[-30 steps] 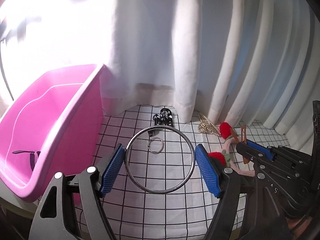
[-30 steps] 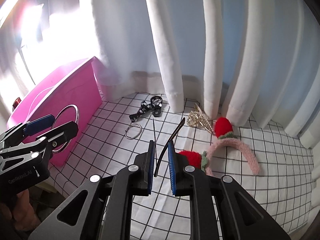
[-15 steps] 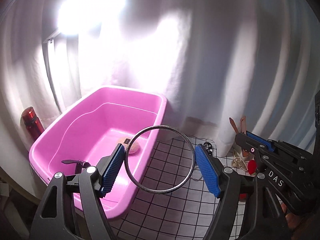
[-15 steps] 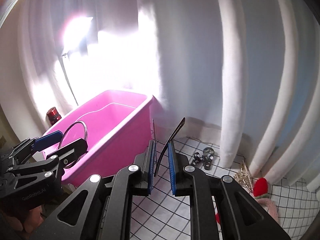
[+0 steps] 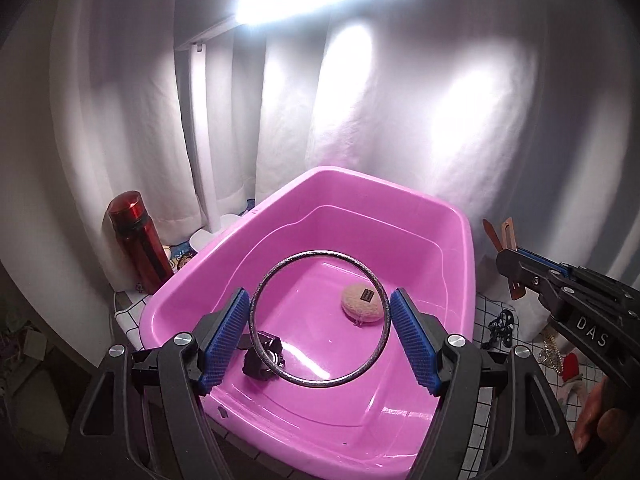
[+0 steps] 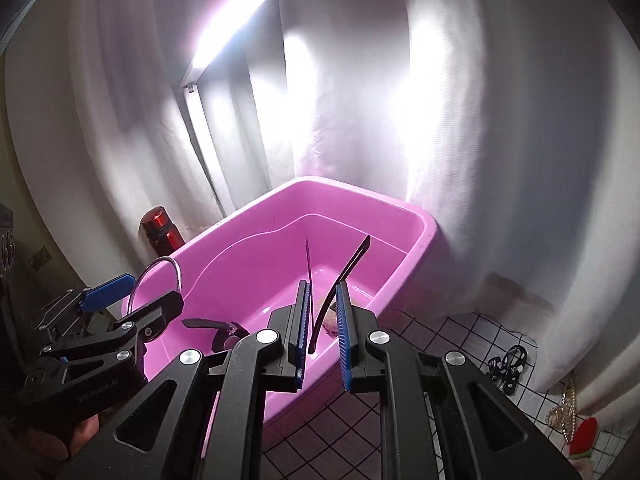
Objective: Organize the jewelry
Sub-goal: 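Carry the ring with left tool while right tool carries the clip to the tub, then open left tool to drop the ring while right tool releases the clip in tub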
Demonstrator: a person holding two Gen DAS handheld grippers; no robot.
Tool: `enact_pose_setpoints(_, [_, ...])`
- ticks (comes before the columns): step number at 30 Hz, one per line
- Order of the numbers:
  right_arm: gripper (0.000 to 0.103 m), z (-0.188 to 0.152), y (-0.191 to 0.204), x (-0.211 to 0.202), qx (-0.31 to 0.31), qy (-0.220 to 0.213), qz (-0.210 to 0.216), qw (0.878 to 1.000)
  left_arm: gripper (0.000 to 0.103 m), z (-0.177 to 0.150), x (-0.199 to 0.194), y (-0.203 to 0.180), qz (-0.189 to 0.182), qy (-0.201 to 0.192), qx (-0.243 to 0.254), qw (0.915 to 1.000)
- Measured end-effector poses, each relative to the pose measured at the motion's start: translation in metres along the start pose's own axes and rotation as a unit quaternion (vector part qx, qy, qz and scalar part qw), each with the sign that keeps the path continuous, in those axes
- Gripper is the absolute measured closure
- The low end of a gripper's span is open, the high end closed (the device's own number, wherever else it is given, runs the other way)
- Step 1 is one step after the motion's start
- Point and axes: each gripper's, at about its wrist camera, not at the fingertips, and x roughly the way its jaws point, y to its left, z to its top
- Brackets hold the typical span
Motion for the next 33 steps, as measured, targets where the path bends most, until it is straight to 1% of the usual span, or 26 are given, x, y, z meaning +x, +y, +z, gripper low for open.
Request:
enact_pose_setpoints(8, [0.090, 0.012, 0.007, 0.060, -0.008, 0.052, 0.016, 0.999, 0.033, -0.002, 0.043, 0.019, 0.011, 0.036, -0.006, 0.9993])
enact_pose_setpoints(11, [0.090, 0.012, 0.007, 0.079, -0.007, 0.070, 0.010, 0.997, 0.033, -0.002, 0.053, 0.022, 0.017, 0.049, -0.007, 0.9987])
enact_pose_setpoints(17, [0.090, 0.011, 0.006, 0.098, -0.015, 0.085, 0.001, 0.996, 0.032, -0.003, 0.070, 0.025, 0.030, 0.075, -0.008, 0.9967])
enact_pose_setpoints(19, [0.090, 0.011, 0.003, 0.103, -0.012, 0.092, -0.001, 0.996, 0.032, -0.004, 0.074, 0.026, 0.028, 0.082, -0.010, 0.9962])
enact_pose_setpoints(23, [0.090, 0.009, -0.001, 0.112, -0.010, 0.105, -0.009, 0.994, 0.032, -0.002, 0.076, 0.025, 0.035, 0.080, -0.006, 0.9961])
enact_pose_setpoints(28, [0.088, 0.010, -0.004, 0.113, -0.008, 0.106, -0.028, 0.994, 0.031, -0.002, 0.080, 0.027, 0.033, 0.098, -0.013, 0.9946])
enact_pose_setpoints(29, [0.083, 0.010, -0.004, 0.113, -0.007, 0.106, -0.030, 0.994, 0.031, -0.002, 0.081, 0.028, 0.032, 0.102, -0.015, 0.9941])
enact_pose_setpoints(30, [0.074, 0.010, -0.005, 0.112, -0.006, 0.106, -0.031, 0.994, 0.031, -0.002, 0.081, 0.028, 0.031, 0.105, -0.016, 0.9939])
enact_pose_setpoints(31, [0.068, 0.010, -0.005, 0.112, -0.006, 0.105, -0.032, 0.994, 0.031, -0.002, 0.081, 0.028, 0.031, 0.106, -0.017, 0.9937])
enact_pose_setpoints(33, [0.047, 0.011, -0.004, 0.110, -0.010, 0.099, -0.035, 0.994, 0.031, -0.003, 0.082, 0.028, 0.032, 0.111, -0.016, 0.9932])
